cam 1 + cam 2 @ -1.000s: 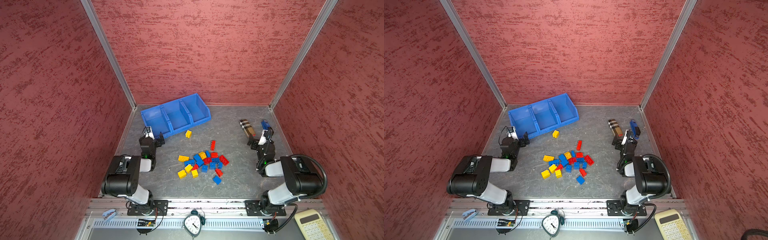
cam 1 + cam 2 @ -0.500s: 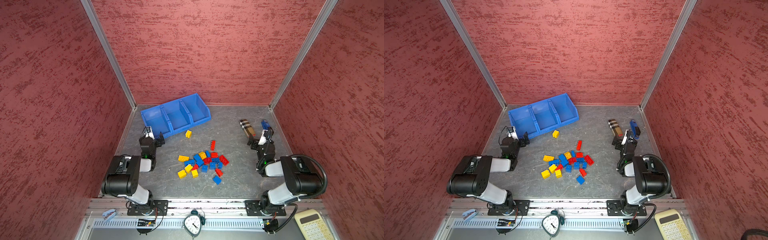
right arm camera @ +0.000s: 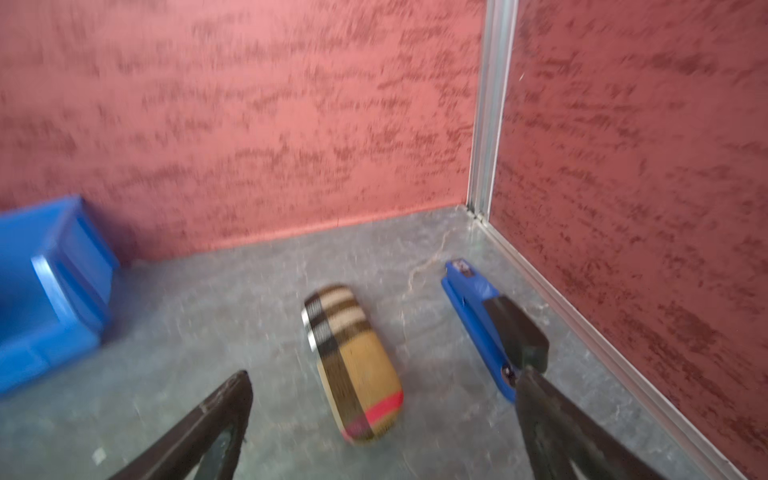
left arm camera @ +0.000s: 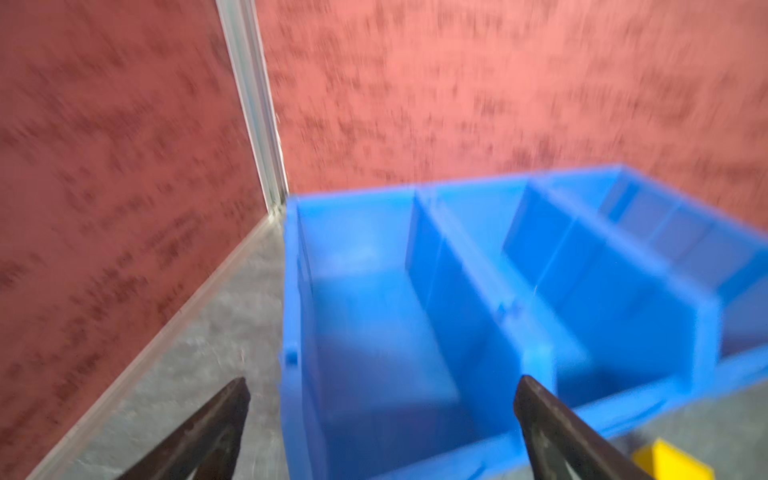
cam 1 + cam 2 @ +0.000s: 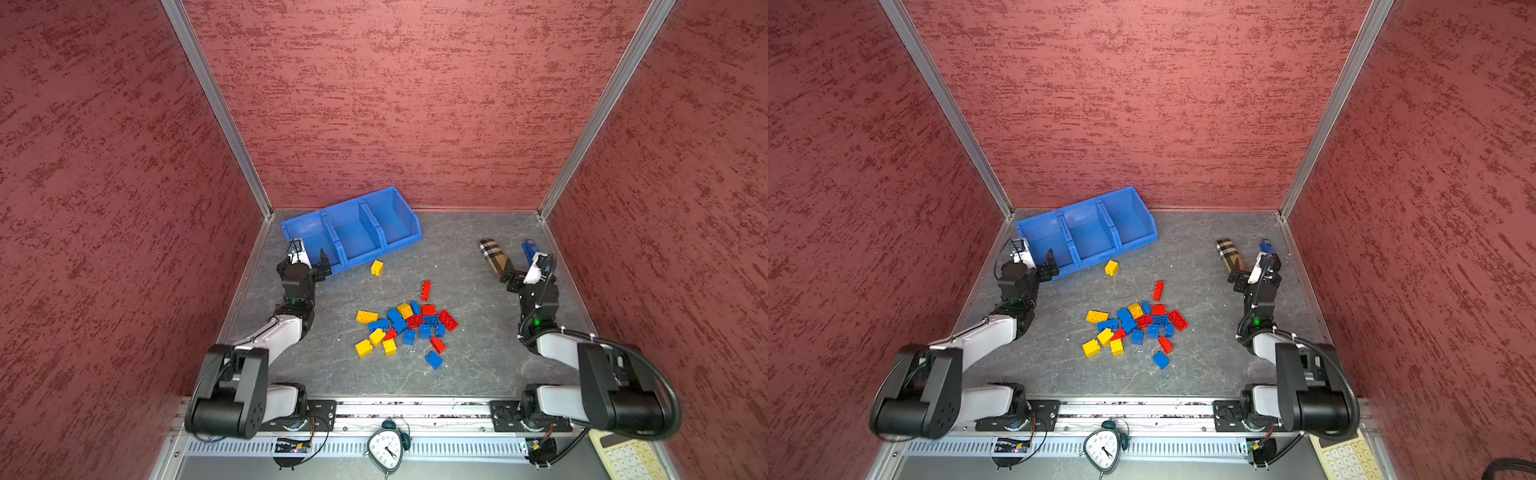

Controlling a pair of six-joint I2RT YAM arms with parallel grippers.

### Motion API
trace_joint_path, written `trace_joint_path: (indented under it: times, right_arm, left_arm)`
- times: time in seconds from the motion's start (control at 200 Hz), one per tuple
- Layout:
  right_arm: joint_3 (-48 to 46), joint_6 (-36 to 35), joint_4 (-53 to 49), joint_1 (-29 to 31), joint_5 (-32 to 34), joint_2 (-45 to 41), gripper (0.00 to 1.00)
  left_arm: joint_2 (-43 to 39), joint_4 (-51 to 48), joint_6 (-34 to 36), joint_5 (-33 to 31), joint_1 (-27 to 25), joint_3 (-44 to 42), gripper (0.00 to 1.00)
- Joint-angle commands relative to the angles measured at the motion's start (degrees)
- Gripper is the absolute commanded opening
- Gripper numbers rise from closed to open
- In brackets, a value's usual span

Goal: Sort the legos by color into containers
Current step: 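Hook the left gripper on the blue bin and slide it toward the brick pile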

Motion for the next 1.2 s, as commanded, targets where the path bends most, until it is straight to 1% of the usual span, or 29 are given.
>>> trace_joint_path:
  times: [0.0,0.05,0.095,0.13,0.17,0.21,0.245,0.311,0.471,0.541,0.576,0.661,0.741,0.887,0.997,1.097,1.192]
  right_arm:
    - [7.32,7.47,-16.71,-0.3,0.66,-4.58,0.99]
    - [10.26,10.78,-21.17,-0.29,-0.6,-4.94,0.99]
    - [12.24,13.16,-23.16,-0.27,-1.38,-4.53,0.99]
    - [13.43,14.56,-23.78,-0.33,-2.24,-3.93,0.99]
    - [14.82,16.03,-24.33,-0.29,-3.13,-3.01,0.99]
    - [16.02,17.41,-24.87,-0.26,-4.26,-2.18,0.99]
    - [17.12,18.71,-25.26,-0.27,-5.25,-1.39,0.99]
    - [18.47,21.1,-25.7,-0.31,-6.76,-0.27,0.99]
    - [20.79,22.96,-29.44,-0.28,-7.55,1.38,0.99]
    - [20.41,23.29,-29.25,-0.29,-7.0,1.49,0.99]
    - [20.18,23.41,-29.15,-0.3,-6.6,1.4,0.99]
    - [19.63,23.53,-29.15,-0.27,-5.8,0.94,0.99]
    - [19.15,23.34,-29.06,-0.27,-4.96,0.23,0.99]
    - [18.57,22.4,-29.6,-0.26,-3.03,-0.77,0.99]
    - [18.65,22.11,-30.32,-0.29,-3.28,-0.95,0.99]
    - [18.76,22.13,-30.81,-0.29,-3.92,-0.96,0.99]
    - [18.79,22.34,-30.99,-0.31,-4.01,-1.04,0.99]
  left_arm:
    - [-5.56,-16.75,-7.66,-10.46,-1.21,7.08,0.99]
    - [-5.87,-25.98,-14.07,-12.62,-0.13,11.71,0.99]
    - [-4.56,-36.22,-20.12,-12.84,1.97,16.98,0.99]
    - [-2.88,-44.82,-25.31,-11.86,4.18,21.38,0.99]
    - [0.15,-53.16,-29.01,-9.07,6.89,25.47,0.99]
    - [3.25,-58.9,-30.5,-4.65,9.4,29.46,0.99]
    - [6.38,-62.47,-30.35,-1.2,11.37,32.2,0.99]
    - [11.27,-66.28,-27.78,3.38,13.45,36.17,0.99]
    - [20.21,-70.45,-19.72,8.75,14.0,44.26,0.99]
    - [24.33,-72.67,-18.04,8.66,14.21,48.3,1.0]
    - [26.59,-74.2,-18.09,7.68,14.43,50.57,0.98]
    - [30.68,-76.48,-18.32,6.71,14.87,54.61,0.9]
    - [32.69,-76.1,-18.36,6.5,14.92,55.93,0.82]
    - [34.51,-74.59,-17.81,10.63,14.92,56.29,0.66]
    - [35.37,-74.05,-17.2,11.16,14.84,56.11,0.54]
    - [35.83,-72.96,-16.07,11.62,14.91,55.64,0.45]
    - [36.36,-71.74,-14.92,12.33,14.92,55.21,0.42]
